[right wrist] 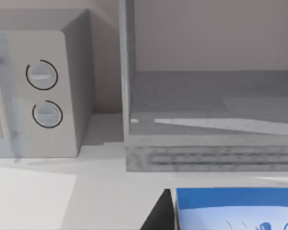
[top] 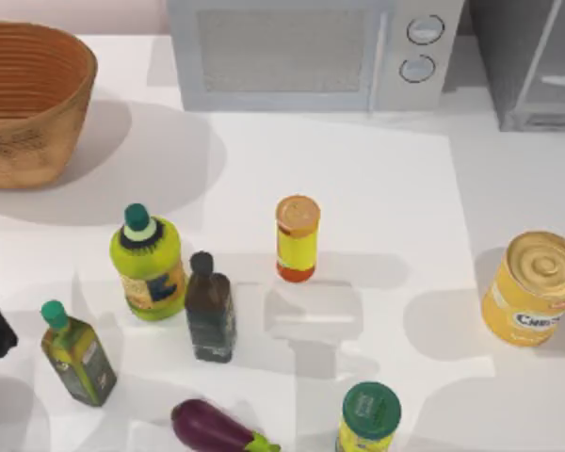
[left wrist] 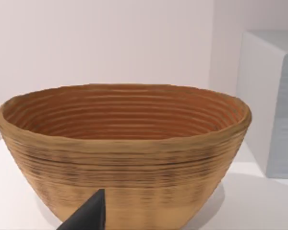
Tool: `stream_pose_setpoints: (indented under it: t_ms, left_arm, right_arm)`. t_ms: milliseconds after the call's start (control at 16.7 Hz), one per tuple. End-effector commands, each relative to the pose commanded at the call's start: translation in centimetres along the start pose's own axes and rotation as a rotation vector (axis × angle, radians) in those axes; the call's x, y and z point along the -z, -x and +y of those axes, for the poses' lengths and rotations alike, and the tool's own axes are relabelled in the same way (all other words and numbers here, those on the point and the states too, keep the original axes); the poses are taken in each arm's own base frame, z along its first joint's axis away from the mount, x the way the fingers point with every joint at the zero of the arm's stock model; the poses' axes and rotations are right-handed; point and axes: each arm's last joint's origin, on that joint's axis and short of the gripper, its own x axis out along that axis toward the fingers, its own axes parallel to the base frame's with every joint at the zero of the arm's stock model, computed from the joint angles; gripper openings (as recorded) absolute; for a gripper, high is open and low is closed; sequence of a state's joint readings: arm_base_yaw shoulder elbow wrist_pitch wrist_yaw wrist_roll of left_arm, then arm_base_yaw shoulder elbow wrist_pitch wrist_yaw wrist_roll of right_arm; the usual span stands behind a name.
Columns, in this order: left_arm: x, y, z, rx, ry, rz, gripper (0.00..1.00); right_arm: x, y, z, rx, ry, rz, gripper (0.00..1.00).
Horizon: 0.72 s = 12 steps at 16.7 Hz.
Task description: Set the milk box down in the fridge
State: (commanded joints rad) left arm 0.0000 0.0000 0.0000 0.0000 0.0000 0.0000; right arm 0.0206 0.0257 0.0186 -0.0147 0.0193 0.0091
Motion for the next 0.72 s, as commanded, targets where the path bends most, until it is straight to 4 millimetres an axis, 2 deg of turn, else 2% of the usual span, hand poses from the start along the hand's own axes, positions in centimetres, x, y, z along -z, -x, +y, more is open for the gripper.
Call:
stream_pose_setpoints:
  t_ms: [480, 720]
  left_arm:
    - [0.0, 0.0, 0.0, 0.0, 0.0, 0.0, 1.0]
    - [0.0, 0.0, 0.0, 0.0, 0.0, 0.0, 1.0]
  right_arm:
    - [0.1, 0.0, -0.1, 0.0, 0.006, -0.019, 0.0]
    - [-2.4, -0.6, -0.3, 0.001, 0.009, -0.051, 0.0]
